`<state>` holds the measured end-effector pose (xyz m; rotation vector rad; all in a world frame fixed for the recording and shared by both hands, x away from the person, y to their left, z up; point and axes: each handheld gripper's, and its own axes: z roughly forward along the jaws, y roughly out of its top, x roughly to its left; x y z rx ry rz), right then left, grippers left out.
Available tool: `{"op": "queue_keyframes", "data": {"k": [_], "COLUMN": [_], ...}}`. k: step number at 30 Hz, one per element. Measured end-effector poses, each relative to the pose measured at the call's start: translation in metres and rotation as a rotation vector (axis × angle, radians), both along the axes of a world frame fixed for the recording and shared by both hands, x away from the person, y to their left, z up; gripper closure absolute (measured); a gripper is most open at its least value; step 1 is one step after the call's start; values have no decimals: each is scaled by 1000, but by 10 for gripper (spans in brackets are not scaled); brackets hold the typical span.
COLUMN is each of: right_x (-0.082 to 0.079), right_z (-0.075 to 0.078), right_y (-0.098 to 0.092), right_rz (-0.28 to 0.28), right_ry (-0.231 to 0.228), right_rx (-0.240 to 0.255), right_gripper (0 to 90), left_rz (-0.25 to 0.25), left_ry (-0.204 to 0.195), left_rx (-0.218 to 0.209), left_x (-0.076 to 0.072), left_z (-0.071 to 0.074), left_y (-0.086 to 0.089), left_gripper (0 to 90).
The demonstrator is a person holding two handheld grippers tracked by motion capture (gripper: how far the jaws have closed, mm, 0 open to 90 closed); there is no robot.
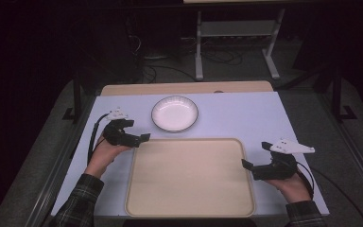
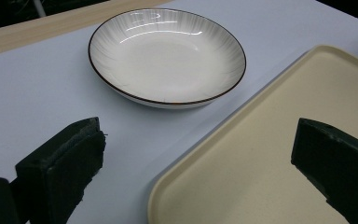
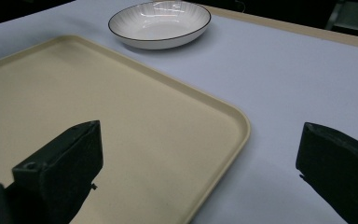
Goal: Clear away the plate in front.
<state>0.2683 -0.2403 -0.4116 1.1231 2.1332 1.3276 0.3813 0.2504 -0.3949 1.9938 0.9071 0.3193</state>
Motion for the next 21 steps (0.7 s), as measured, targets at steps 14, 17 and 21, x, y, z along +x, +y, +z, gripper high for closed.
{"op": "queue_keyframes", "data": {"k": [14,17,21], "right_x": [0,0,0], "right_z": [0,0,0], "right_y": [0,0,0], "right_rz": [1,1,1], "right_ry": [0,-1,-1], "right_rx": [2,3,3], "right_gripper": [0,0,0], "left_rz": [27,31,40], "left_ry": [13,20,30], "left_rx": [-25,-21,-24], "left_x": [21,26,32], "left_z": [3,3,1], "left_y": [-4,-8,-11], "left_gripper": [18,18,18]}}
